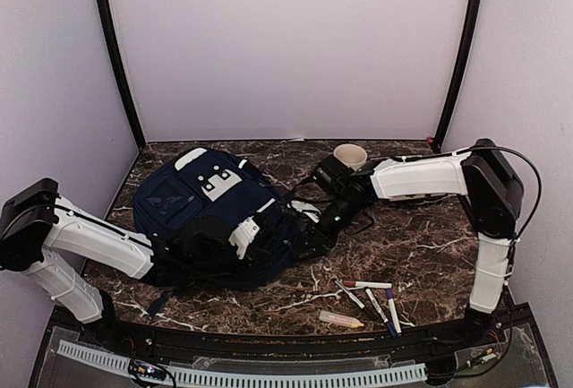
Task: Pack the student bag
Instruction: Grab the largest pocket of the student bag, then zip the student bag into the largest pocket of the bag.
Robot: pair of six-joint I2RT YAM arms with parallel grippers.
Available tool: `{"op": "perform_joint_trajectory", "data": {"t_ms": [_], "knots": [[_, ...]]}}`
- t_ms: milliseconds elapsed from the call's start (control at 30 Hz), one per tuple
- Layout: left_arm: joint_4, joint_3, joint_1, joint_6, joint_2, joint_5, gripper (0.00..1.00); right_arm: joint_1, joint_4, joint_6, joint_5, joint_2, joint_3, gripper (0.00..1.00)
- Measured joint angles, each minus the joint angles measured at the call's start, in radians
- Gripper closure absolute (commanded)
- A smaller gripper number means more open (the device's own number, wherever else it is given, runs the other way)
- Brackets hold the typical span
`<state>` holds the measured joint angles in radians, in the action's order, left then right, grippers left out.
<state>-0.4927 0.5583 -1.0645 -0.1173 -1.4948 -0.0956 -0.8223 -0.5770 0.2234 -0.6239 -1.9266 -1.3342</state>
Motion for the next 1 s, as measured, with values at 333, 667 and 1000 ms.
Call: {"op": "perform_joint_trajectory", "data": {"t_ms": [333, 667, 1000], "knots": [[0.000, 0.000, -0.006, -0.008, 0.001, -0.004, 1.00, 0.000, 0.011, -0.054, -0.042, -0.071, -0.070, 0.69], [0.001, 0.000, -0.011, -0.011, 0.001, -0.018, 1.00, -0.002, 0.020, -0.068, -0.064, -0.098, -0.084, 1.00], [0.028, 0.006, -0.018, -0.010, 0.009, -0.010, 1.00, 0.043, -0.064, 0.033, -0.038, -0.077, -0.084, 1.00]]}}
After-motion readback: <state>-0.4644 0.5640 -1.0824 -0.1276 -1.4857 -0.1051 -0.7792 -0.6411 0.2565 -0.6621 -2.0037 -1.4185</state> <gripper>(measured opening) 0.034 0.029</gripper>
